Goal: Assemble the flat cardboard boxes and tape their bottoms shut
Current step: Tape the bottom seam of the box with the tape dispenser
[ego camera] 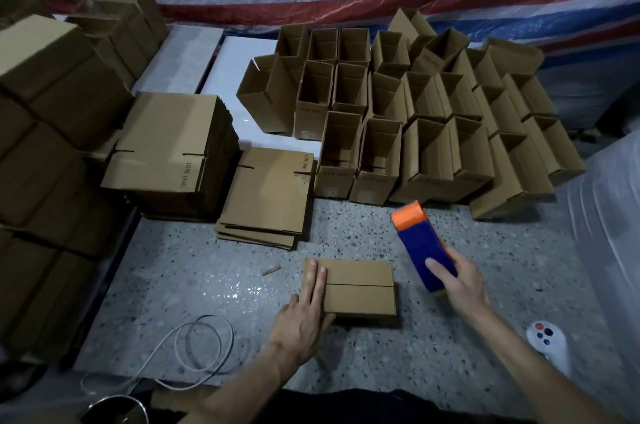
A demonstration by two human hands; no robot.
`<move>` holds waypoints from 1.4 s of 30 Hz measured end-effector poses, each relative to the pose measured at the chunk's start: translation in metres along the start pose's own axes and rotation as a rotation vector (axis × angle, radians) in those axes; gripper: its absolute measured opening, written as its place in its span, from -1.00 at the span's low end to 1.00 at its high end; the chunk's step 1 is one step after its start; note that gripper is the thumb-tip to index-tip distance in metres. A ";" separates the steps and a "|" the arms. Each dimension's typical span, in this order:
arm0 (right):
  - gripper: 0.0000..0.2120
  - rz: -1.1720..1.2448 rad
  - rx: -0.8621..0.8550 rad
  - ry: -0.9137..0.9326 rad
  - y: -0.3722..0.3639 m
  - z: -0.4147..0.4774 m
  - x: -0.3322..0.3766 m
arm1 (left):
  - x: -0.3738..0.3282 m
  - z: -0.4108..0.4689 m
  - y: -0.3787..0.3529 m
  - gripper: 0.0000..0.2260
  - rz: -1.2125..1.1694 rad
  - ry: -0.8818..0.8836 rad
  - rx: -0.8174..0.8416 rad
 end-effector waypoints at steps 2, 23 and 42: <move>-0.67 0.093 0.118 0.084 -0.002 0.012 0.031 | -0.001 0.001 0.000 -0.24 0.008 0.000 0.000; -0.66 -0.251 0.714 0.146 -0.071 0.042 0.078 | 0.020 0.009 0.032 -0.74 -1.733 0.400 0.356; -0.65 -0.539 0.769 0.125 -0.080 0.033 0.093 | 0.037 0.025 0.019 -0.87 -1.708 0.626 0.310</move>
Point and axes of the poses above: each hand's wrist, its own z-axis towards the middle knuckle, its own y-axis out of the back of the hand, x = y × z, the point moved 3 cm from there along z, towards the middle knuckle, and after that the axes turned 10 degrees about y, right-handed, at the moved point
